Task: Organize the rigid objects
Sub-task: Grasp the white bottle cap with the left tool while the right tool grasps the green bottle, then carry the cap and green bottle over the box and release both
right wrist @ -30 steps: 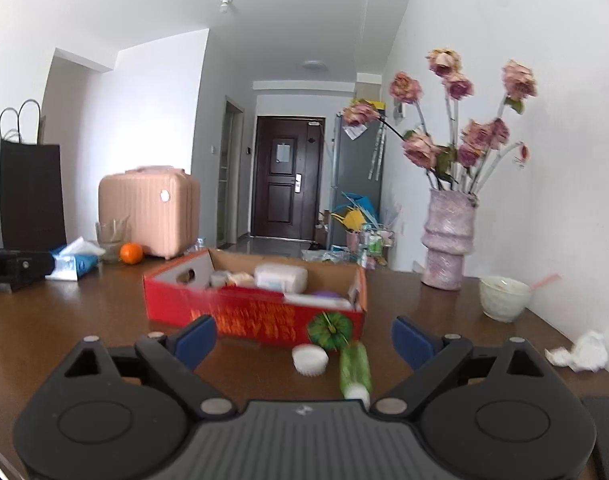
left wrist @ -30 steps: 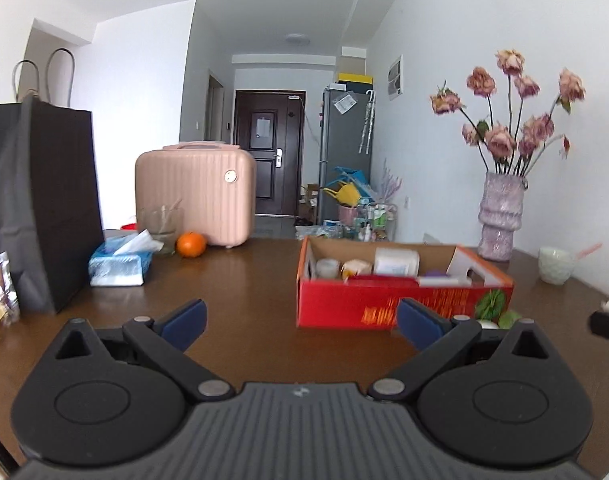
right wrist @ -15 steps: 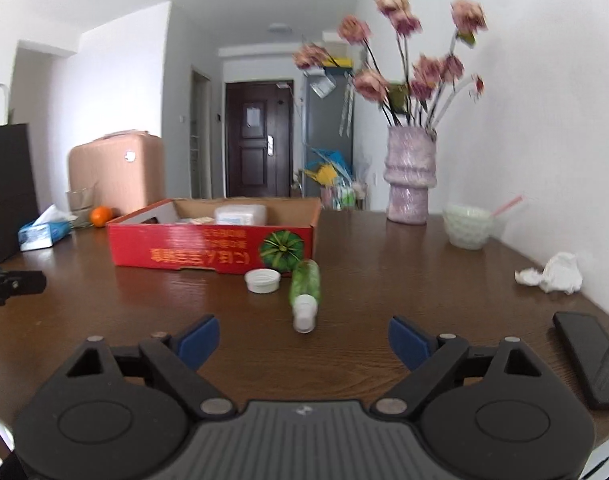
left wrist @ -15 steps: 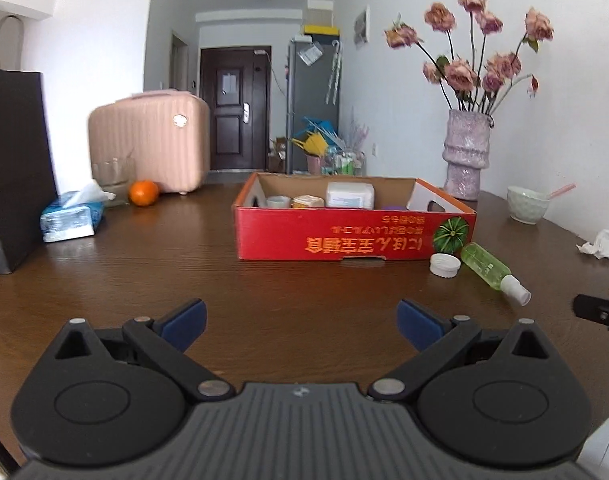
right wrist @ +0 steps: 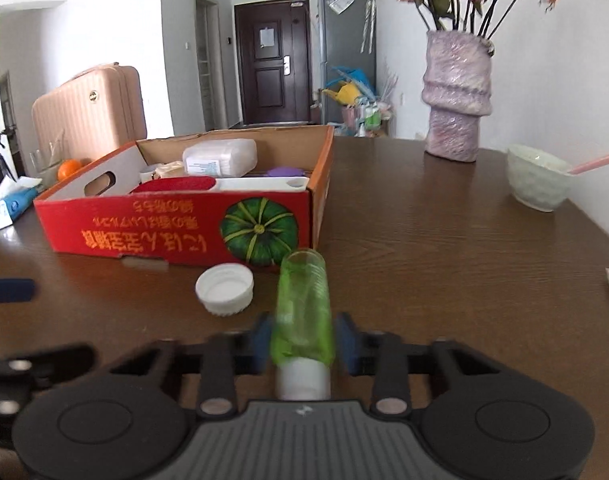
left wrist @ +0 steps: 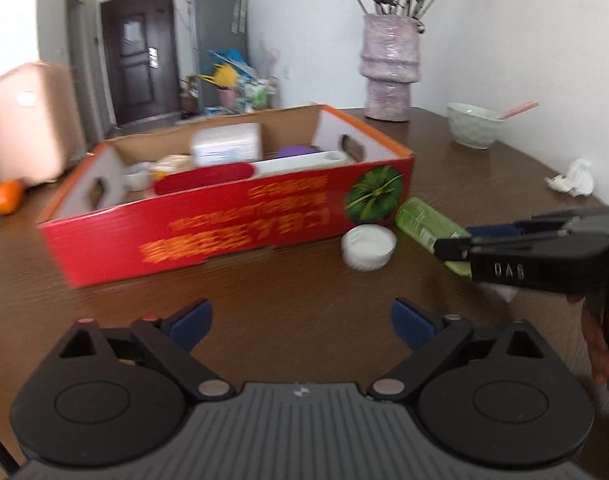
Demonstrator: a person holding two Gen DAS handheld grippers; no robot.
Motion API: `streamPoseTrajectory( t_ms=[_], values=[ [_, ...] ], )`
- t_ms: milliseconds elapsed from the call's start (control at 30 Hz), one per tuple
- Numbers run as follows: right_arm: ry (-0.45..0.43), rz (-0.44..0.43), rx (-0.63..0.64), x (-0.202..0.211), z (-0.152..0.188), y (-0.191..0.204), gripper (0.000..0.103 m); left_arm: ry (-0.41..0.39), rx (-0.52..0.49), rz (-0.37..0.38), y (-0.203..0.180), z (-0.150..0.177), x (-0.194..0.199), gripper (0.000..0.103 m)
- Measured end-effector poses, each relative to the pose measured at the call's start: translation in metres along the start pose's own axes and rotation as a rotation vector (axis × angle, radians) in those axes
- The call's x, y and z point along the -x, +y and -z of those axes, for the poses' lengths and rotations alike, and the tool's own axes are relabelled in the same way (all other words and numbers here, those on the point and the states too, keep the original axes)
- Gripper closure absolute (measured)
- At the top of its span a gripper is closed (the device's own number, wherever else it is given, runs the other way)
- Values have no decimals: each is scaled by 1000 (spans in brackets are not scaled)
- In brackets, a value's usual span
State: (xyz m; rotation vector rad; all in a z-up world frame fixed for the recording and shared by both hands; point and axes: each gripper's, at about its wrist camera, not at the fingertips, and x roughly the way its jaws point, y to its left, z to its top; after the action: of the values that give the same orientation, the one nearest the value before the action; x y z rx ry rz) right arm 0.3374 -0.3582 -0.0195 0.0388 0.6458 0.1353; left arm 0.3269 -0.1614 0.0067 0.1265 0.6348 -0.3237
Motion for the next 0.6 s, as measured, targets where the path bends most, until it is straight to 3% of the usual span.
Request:
streamPoseTrajectory(
  t_ms=[133, 233, 267, 300, 333, 500, 600],
  values=[
    [10, 25, -44, 7, 3, -22, 73, 26, 1, 101, -13, -21, -38, 26],
    [12, 36, -42, 9, 4, -26, 73, 86, 29, 133, -18, -32, -73, 40],
    [12, 32, -40, 8, 4, -27, 73, 78, 29, 135, -18, -34, -79, 41],
    [13, 28, -43, 5, 3, -27, 72, 67, 19, 121, -19, -35, -82, 48],
    [15, 27, -46, 2, 1, -28, 72, 70, -1, 114, -19, -36, -85, 61],
    [32, 41, -26, -18, -8, -25, 73, 80, 6, 120, -14, -37, -79, 63],
    [28, -10, -105, -15, -7, -29, 73, 76, -3, 91, -10, -34, -67, 63]
  ],
)
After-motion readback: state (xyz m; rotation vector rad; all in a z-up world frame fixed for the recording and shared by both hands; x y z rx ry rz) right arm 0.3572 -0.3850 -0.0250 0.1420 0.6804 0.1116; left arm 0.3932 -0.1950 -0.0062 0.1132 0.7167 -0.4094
